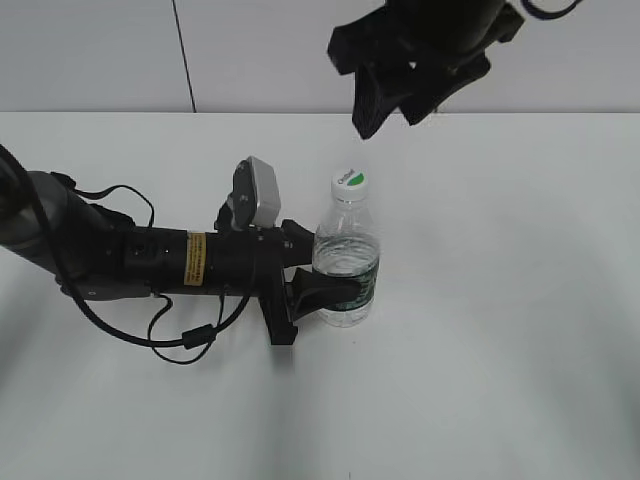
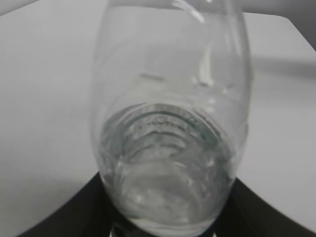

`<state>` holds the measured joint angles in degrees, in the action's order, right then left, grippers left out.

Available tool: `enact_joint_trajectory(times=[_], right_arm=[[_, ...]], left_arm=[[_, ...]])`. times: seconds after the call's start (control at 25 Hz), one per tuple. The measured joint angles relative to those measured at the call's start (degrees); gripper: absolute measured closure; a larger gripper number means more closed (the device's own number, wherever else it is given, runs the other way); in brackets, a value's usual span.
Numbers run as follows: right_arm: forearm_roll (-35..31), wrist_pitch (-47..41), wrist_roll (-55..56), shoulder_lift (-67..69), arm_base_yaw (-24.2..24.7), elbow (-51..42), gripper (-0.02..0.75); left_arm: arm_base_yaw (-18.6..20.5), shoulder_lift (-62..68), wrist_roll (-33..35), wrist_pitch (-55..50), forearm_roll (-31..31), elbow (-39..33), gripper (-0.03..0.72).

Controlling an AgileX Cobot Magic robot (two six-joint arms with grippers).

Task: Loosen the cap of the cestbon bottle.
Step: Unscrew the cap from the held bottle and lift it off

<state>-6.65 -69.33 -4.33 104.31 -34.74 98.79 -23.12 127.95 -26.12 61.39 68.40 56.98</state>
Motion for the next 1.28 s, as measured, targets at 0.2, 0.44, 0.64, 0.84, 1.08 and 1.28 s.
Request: enact_joint_trajectory(times=[0.2, 0.44, 0.64, 0.84, 1.08, 1.28], right_arm=[[-0.9, -0.1, 1.0, 4.1, -0.3, 0.1, 0.334], [-2.4, -0.2, 1.2, 5.8, -0.6, 0.1, 0.334], [-2.5, -0.2, 1.3, 6.8, -2.0, 0.2, 0.334], [-1.4, -0.2, 1.8, 8.2, -2.8, 0.2, 0.334], [-0.1, -0.2, 1.9, 8.2, -3.0, 0.3, 0.402], [-0.1, -0.2, -0.8, 8.2, -3.1, 0.3, 0.435]], left_arm=[[0.0, 0.0, 0.0, -0.1, 0.2, 0.1, 0.344], [0.0, 0.0, 0.0, -0.1, 0.3, 0.1, 0.344], [0.0, 0.0, 0.0, -0.1, 0.3, 0.1, 0.345], [0.0, 0.0, 0.0, -0.1, 0.3, 0.1, 0.347], [0.0, 0.0, -0.1, -0.2, 0.3, 0.2, 0.347], [-0.1, 0.0, -0.1, -0.4, 0.2, 0.3, 0.347]])
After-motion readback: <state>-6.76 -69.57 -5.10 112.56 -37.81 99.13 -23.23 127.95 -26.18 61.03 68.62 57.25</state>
